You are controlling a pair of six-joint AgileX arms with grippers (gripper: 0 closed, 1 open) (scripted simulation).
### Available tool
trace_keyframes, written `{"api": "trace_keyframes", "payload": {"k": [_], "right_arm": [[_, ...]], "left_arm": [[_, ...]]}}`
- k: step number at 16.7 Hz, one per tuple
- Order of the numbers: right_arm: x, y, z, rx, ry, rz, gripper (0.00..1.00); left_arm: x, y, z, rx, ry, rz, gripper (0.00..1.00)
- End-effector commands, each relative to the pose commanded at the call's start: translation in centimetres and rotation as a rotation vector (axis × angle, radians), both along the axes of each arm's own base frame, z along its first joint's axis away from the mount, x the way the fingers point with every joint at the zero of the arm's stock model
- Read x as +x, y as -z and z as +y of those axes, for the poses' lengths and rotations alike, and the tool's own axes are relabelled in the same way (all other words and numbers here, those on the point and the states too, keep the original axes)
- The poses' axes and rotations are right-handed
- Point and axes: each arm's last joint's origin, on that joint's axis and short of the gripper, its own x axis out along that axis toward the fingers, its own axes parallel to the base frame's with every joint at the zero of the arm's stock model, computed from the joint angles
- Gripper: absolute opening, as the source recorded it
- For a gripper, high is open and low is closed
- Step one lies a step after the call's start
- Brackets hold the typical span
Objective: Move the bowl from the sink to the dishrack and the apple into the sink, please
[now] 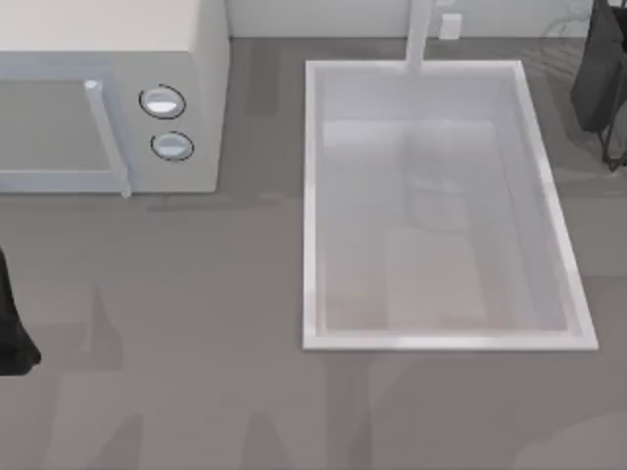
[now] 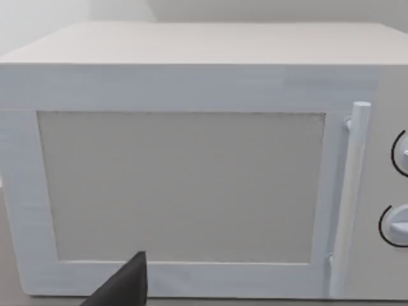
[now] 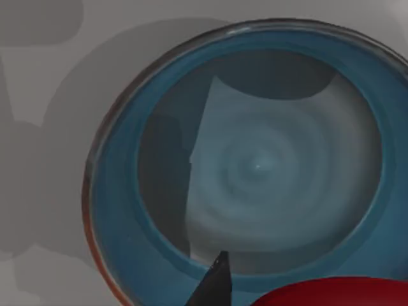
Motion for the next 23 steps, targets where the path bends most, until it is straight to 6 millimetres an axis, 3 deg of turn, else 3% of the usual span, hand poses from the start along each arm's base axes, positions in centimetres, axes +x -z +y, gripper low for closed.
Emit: {"api": "trace_keyframes", "payload": {"k": [7,12,18,23], "right_arm": [[0.1,-0.3,0.2,-0.006,-0.004,-0.007,0.0],[2.4,1.0,2.9,-0.112,-0.072,-0.122,0.0],[6.0,3.3,10.6,-0.297,-0.174,-0.482,0.0],[5.7,4.1,19.2,-0.332,-0.194,-0.911,0.0]], "left_arm": [[0.0,0.0,0.0,0.0,0.0,0.0,1.0],[0.0,0.0,0.0,0.0,0.0,0.0,1.0],[0.0,0.0,0.0,0.0,0.0,0.0,1.0],[0.0,0.0,0.0,0.0,0.0,0.0,1.0]]}}
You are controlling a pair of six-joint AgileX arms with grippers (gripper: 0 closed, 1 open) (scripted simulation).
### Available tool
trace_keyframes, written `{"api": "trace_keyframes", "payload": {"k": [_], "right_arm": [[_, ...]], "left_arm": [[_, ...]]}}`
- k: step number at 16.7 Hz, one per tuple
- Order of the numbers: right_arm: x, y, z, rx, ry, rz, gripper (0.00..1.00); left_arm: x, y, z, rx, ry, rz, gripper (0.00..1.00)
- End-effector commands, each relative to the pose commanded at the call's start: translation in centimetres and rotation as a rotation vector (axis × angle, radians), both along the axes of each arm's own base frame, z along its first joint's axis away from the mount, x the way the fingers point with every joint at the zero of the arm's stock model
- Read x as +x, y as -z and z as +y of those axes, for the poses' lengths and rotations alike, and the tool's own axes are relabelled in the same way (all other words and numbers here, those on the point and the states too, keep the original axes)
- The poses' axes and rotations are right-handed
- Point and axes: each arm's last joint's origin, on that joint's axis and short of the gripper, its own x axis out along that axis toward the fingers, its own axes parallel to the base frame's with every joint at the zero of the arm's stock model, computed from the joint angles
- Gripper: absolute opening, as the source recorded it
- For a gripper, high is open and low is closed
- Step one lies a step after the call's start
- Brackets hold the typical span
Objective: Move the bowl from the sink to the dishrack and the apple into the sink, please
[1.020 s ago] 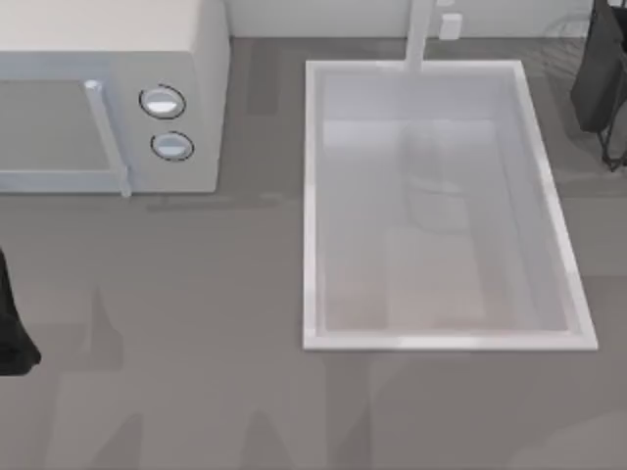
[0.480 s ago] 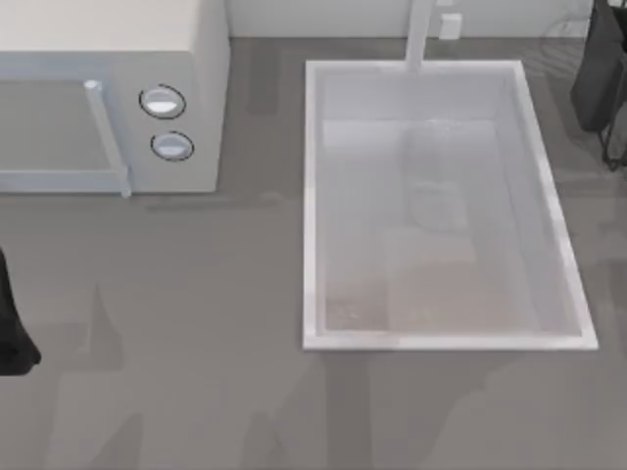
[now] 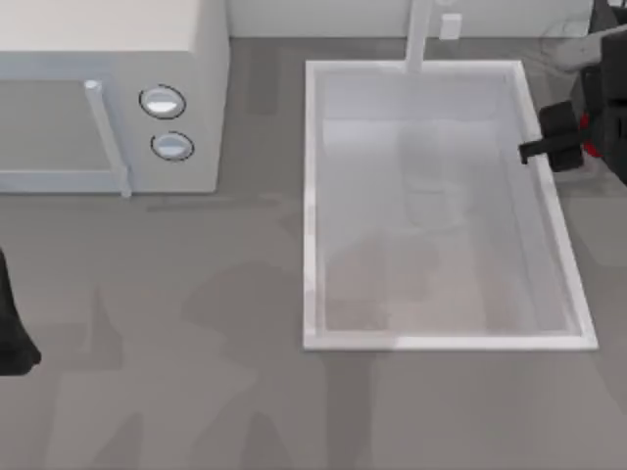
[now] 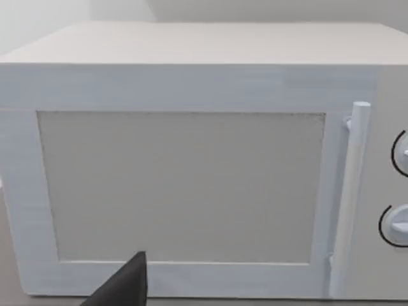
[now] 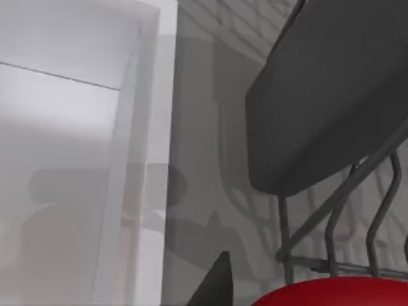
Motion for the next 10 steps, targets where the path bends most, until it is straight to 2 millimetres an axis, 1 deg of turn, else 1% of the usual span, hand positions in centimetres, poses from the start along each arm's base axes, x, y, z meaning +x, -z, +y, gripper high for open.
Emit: {"api": "trace_keyframes", "payload": {"k": [3,5,7,10], "right_arm": [[-2.1,-0.5,4.4,0.076,-0.042,-0.241,0.0],[-3.9,-1.1,6.7,0.15,-0.064,-0.377,0.0],[-5.7,-1.8,8.3,0.228,-0.08,-0.482,0.0],[-7.7,-2.7,9.7,0.318,-0.094,-0.577,0.0]], "left_arm": [[0.0,0.0,0.0,0.0,0.0,0.0,1.0],[0.0,0.0,0.0,0.0,0.0,0.0,1.0],[0.0,0.0,0.0,0.0,0.0,0.0,1.0],[0.0,0.0,0.0,0.0,0.0,0.0,1.0]]}}
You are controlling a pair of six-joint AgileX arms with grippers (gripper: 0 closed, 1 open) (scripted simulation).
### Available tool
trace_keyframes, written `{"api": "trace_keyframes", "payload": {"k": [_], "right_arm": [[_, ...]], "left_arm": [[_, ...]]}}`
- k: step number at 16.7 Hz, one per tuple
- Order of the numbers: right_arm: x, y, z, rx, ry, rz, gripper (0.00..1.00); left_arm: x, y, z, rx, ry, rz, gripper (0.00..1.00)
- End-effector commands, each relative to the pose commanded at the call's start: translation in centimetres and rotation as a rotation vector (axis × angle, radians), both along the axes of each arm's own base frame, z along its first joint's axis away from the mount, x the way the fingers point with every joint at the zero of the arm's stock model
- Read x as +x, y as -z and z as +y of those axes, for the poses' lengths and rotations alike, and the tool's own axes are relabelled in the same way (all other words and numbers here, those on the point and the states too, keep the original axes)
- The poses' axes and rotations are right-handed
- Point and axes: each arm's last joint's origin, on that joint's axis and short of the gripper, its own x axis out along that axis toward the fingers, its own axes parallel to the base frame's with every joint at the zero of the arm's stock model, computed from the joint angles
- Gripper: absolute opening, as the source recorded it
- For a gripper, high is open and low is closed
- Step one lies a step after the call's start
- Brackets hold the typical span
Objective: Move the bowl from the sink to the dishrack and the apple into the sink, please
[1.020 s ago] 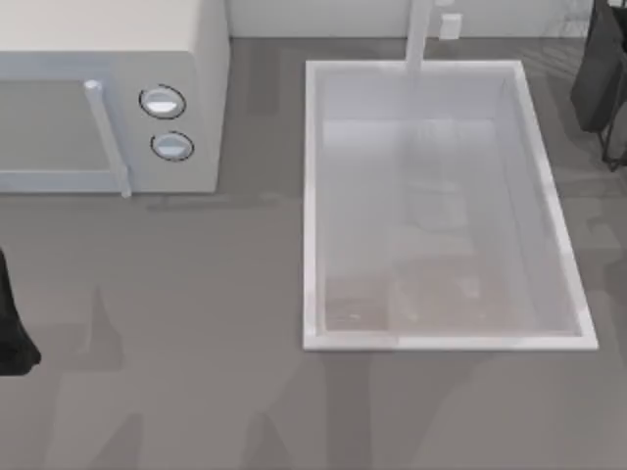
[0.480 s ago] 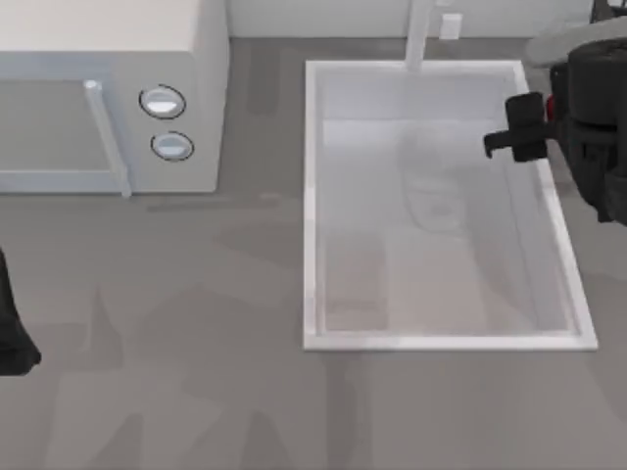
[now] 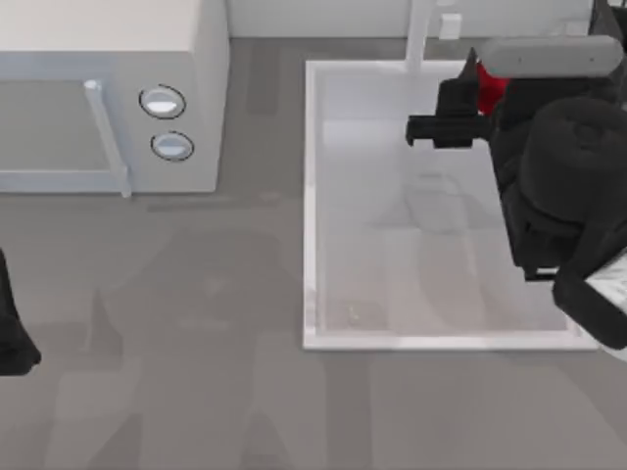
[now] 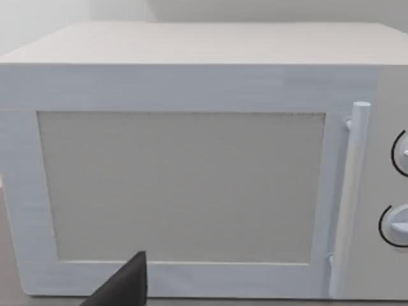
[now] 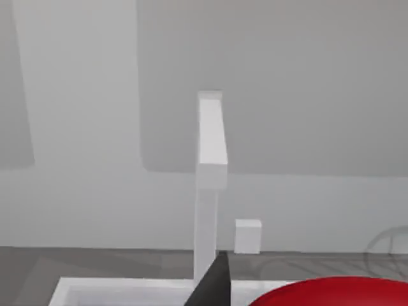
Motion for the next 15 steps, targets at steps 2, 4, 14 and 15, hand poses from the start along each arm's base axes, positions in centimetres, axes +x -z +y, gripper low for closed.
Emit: {"api": "trace_keyframes", "payload": {"k": [2,4,14,15], "right_arm": [[-0.5,-0.2,0.3,0.023,-0.006,-0.021,0.0],[-0.5,-0.2,0.3,0.023,-0.006,-0.021,0.0],[0.7,6.3,1.3,0.021,-0.004,-0.015,0.0],[0.7,7.7,1.4,0.023,-0.003,-0.019,0.0]], "left_arm": [[0.0,0.0,0.0,0.0,0.0,0.0,1.0],[0.0,0.0,0.0,0.0,0.0,0.0,1.0],[0.0,0.0,0.0,0.0,0.0,0.0,1.0],[0.0,0.0,0.0,0.0,0.0,0.0,1.0]]}}
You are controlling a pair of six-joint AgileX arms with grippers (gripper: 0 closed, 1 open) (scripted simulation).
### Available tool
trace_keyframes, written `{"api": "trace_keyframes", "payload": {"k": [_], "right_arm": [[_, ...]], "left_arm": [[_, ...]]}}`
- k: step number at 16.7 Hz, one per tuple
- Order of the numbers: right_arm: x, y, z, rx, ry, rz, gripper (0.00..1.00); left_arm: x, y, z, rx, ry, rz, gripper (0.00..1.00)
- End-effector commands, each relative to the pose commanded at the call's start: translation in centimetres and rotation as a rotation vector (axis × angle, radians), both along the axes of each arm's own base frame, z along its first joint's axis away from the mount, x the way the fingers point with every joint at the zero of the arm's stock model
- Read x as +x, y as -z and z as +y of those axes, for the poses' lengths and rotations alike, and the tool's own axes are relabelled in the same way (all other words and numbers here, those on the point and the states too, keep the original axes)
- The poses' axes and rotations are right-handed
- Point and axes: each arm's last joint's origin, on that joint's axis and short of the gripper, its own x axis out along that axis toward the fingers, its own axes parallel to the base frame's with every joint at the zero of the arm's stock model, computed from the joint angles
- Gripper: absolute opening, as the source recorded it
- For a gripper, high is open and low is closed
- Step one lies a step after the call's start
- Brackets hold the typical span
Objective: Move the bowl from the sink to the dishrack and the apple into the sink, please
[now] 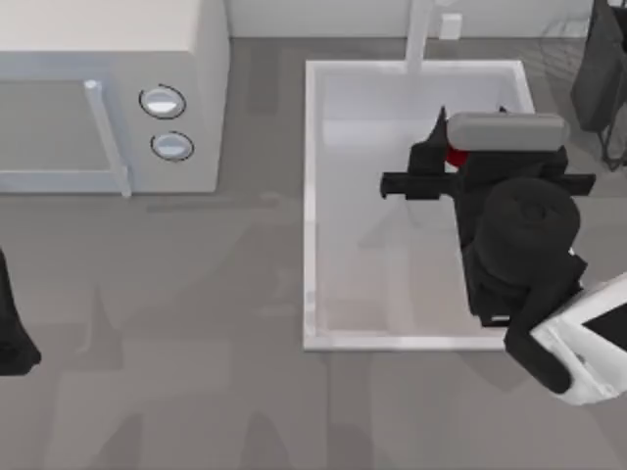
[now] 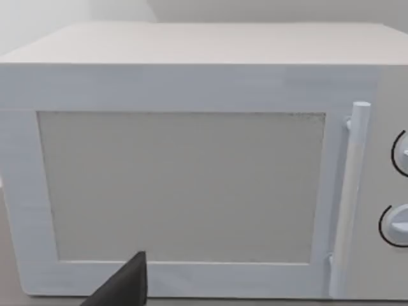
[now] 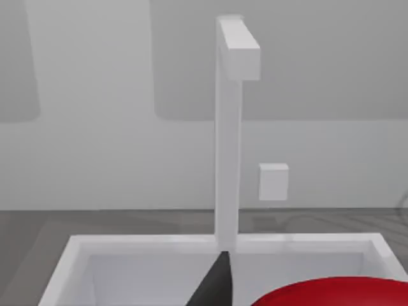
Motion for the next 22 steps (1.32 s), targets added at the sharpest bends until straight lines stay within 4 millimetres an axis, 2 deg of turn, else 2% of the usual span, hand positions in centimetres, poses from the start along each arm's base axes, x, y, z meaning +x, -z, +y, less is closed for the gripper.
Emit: {"api": "trace_keyframes", "payload": {"k": [3,6,8,12,22], "right_arm": [[-0.4,3.7,-0.4,0.006,-0.001,-0.01,0.0],[-1.0,6.3,-0.9,0.003,-0.003,-0.006,0.0],[-1.2,7.0,-1.1,0.0,-0.003,-0.003,0.0],[-1.2,7.1,-1.1,0.0,-0.003,-0.003,0.0],[-1.2,7.1,-1.1,0.0,-0.003,-0.003,0.75]], "left_arm": [[0.0,0.0,0.0,0.0,0.0,0.0,1.0],[0.0,0.0,0.0,0.0,0.0,0.0,1.0],[0.0,0.0,0.0,0.0,0.0,0.0,1.0],[0.0,0.0,0.0,0.0,0.0,0.0,1.0],[0.0,0.0,0.0,0.0,0.0,0.0,1.0]]}}
